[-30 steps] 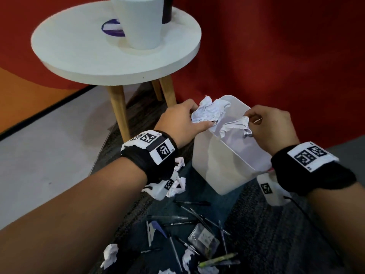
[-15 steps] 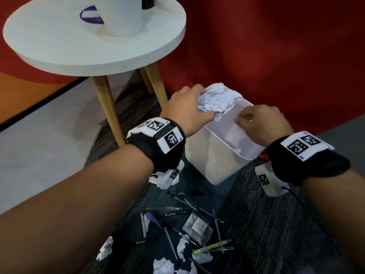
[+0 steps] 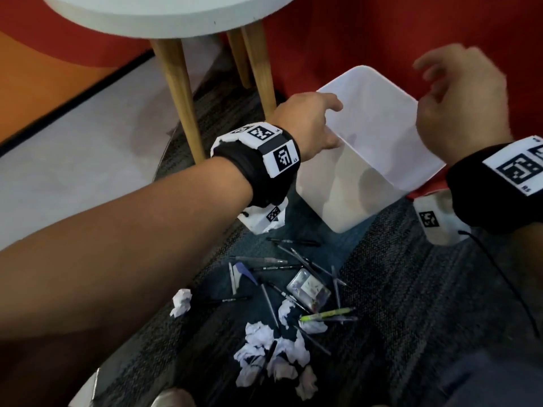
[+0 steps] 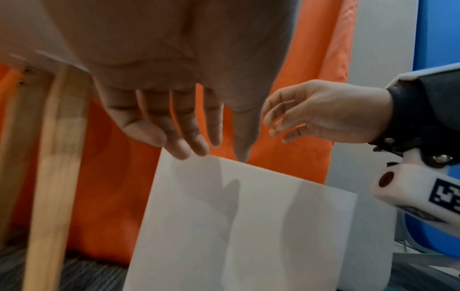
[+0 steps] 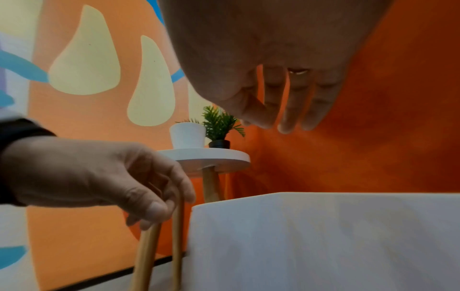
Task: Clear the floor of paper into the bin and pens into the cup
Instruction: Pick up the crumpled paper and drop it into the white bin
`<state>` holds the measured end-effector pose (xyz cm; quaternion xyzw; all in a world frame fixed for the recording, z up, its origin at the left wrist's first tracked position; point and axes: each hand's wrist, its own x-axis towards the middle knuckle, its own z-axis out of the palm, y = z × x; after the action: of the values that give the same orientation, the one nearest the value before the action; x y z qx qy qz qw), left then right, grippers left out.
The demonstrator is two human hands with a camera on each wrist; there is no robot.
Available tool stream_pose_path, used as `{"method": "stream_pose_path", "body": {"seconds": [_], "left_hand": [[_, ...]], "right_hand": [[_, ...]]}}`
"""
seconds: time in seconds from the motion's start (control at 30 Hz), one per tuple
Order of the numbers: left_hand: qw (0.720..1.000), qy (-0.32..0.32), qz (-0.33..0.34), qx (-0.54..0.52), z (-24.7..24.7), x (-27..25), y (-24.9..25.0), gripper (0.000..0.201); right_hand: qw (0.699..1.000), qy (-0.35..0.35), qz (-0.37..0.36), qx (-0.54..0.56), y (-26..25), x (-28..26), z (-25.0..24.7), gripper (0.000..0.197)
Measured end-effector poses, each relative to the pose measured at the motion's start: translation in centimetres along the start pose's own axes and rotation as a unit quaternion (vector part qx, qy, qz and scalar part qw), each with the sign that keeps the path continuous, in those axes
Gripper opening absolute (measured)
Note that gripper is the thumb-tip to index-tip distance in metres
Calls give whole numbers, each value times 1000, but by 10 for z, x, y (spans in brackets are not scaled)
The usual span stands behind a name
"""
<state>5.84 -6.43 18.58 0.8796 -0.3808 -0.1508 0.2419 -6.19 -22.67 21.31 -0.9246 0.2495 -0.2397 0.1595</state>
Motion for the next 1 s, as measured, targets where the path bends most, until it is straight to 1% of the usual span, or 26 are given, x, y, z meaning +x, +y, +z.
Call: {"method": "stream_pose_path", "body": {"seconds": [0.07,0.13,0.23,0.3,0.33,0.4,0.43,0.47,0.5,0.53,0.57,0.67,0.73,0.77,0.87,0.93,1.0], "left_hand": [[999,5,-21,-28,6,-12,-8,30],[998,-6,-43,-38,19,-24,-18,17],[995,-54,-74,-28,43,-46,-37,17],[992,-86,-88,-12,62,-60,-52,15],[990,-106,-96,-4,72,-68,-60,16],[978,-173,-120,-1,93,-83,-79,13],[970,-209,-127,-6,105,-91,-90,13],[962,-239,-132,-7,117,-99,-101,16],[957,-255,-138,-3,128,-109,-110,20],[952,-267,-149,3,139,-119,-119,22],[947,-282,-157,3,151,-128,-126,20],[912,-371,-172,-15,184,-154,-143,11],[894,-416,-167,-8,197,-168,-149,12],[892,-424,-158,0,202,-175,-153,15],[888,-439,-137,14,209,-192,-158,25],[879,-459,-129,12,212,-204,-161,36],[879,-460,-126,13,215,-213,-163,46]], "right_hand": [[999,-23,-34,6,-9,-5,5,39],[995,-49,-87,18,-23,-15,14,31],[974,-113,-190,42,-47,-41,37,23],[947,-192,-252,49,-58,-67,58,21],[930,-239,-275,50,-62,-81,68,20],[883,-333,-326,50,-64,-111,90,20],[849,-391,-356,20,-63,-126,102,20],[805,-451,-386,-19,-62,-140,114,20],[756,-507,-410,-52,-60,-153,128,22],[716,-549,-426,-69,-58,-166,141,25],[690,-576,-431,-80,-55,-176,154,26],[650,-627,-415,-108,-45,-206,186,26],[630,-646,-411,-134,-39,-227,201,27],[626,-647,-410,-144,-36,-236,208,32],[625,-635,-428,-148,-27,-250,219,45],[630,-621,-438,-160,-23,-254,222,42],[644,-615,-429,-155,-20,-256,222,35]]}}
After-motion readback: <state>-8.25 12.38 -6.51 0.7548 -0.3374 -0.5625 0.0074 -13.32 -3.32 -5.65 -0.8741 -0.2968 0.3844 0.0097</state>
